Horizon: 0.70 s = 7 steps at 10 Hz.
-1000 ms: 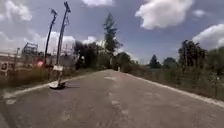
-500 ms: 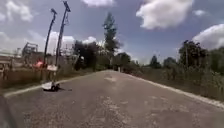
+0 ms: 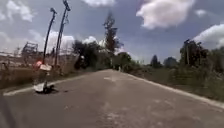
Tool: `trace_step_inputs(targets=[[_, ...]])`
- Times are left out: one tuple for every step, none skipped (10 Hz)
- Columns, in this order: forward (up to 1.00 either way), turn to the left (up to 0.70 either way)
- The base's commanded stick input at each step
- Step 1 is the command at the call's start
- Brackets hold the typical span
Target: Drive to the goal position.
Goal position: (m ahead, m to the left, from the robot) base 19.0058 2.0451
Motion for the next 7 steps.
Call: trace_step_inputs(targets=[[0.5, 0.0], [0.5, 0.0], [0.5, 0.18], [0.5, 0.5], [0.5, 0.5], [0.5, 0.17], [0.5, 0.0]])
